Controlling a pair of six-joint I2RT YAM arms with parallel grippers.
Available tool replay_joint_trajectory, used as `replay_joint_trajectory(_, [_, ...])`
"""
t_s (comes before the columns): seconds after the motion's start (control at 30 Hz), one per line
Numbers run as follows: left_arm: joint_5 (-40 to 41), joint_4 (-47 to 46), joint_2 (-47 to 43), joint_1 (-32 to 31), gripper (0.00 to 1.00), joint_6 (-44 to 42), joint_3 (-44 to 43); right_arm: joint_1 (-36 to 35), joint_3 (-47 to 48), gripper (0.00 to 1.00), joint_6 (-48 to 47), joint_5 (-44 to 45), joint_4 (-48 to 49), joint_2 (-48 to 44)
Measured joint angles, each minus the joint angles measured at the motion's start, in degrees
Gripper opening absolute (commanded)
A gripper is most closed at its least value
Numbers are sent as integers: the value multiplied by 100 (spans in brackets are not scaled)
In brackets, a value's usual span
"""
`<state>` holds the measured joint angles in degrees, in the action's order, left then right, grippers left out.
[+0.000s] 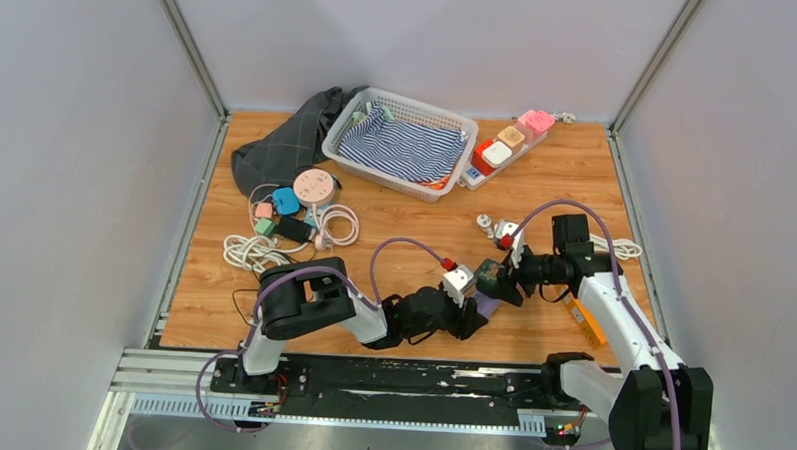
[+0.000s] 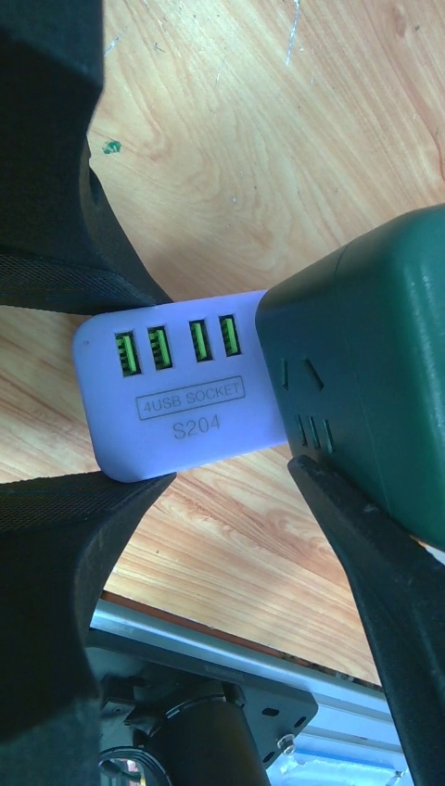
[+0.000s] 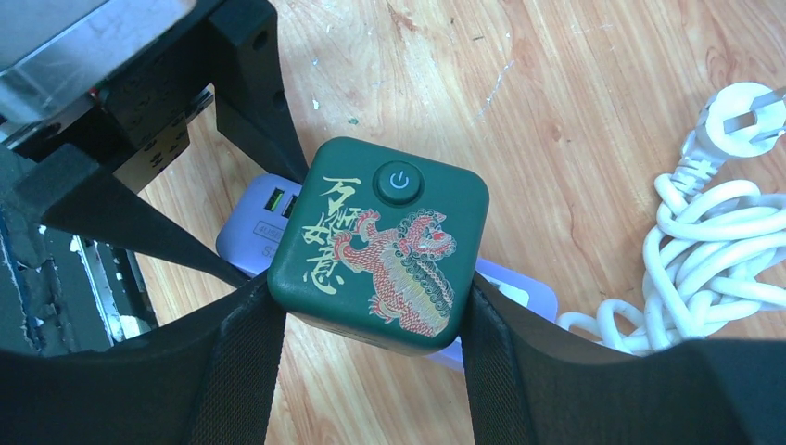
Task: Pull the plug off the socket
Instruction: Remove the plug from the socket.
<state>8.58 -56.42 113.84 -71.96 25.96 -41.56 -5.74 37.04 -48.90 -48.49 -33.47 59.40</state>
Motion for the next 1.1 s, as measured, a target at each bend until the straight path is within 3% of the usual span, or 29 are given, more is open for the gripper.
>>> replay_joint_trajectory(0.23, [-2, -7, 0, 0, 0, 46, 0, 66, -15, 0, -243, -103, -72, -20])
replay_joint_trajectory(0.67, [-46, 24, 2, 63, 0, 37, 24, 179, 2, 0, 1185, 271, 289, 247])
replay_joint_trajectory(1.1, [-42, 17, 2, 76, 0, 37, 33, 365, 2, 0, 1421, 142, 302, 26])
